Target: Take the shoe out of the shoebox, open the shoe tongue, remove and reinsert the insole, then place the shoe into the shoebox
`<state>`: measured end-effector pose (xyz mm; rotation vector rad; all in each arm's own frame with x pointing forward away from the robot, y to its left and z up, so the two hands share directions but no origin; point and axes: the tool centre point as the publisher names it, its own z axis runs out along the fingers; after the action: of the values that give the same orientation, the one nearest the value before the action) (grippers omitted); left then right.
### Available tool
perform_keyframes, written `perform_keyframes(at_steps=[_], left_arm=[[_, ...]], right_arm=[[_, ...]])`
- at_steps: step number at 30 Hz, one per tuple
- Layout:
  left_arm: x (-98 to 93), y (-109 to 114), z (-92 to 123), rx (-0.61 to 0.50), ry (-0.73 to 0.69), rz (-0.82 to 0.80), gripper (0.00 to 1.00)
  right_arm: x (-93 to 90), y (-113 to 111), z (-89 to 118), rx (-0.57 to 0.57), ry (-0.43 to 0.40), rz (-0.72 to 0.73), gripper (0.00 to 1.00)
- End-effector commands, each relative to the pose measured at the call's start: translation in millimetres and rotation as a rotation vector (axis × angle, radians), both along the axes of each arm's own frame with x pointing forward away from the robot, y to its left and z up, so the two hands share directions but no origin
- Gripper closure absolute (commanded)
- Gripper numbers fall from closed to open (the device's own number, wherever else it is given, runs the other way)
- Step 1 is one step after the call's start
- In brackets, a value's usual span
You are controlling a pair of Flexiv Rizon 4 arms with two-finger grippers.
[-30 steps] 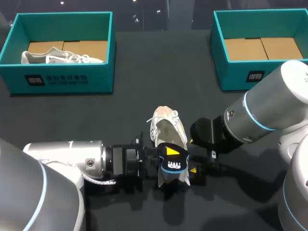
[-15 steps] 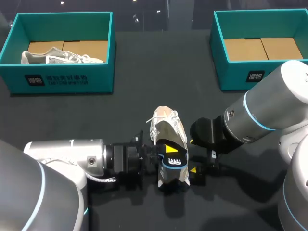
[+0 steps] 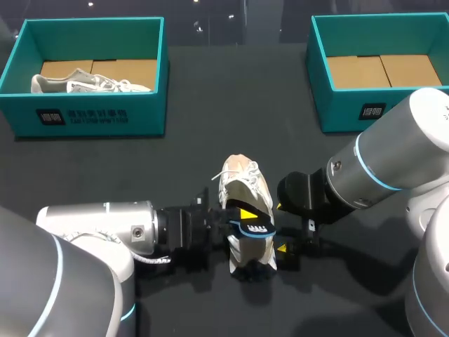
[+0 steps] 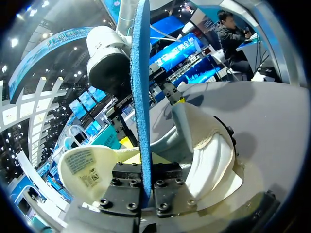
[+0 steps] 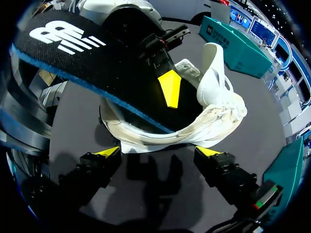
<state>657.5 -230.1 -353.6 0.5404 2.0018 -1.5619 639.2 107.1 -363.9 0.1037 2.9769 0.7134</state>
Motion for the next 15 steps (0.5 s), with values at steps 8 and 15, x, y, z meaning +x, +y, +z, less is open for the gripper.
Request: perform_keyframes(at_steps=[8,15], left_arm=[[7.8,-3.6,-8.1,0.009,0.011,0.012,1.0],[-3.1,-1.4,2.3,-0.011,0.015,-0.006,1.0]], right_arm=[[-1.4,0.3,-0.3,-0.002,-0.002,-0.002,0.0],[-1.4,0.3,-0.3,-0.002,-0.002,-0.002,0.0]])
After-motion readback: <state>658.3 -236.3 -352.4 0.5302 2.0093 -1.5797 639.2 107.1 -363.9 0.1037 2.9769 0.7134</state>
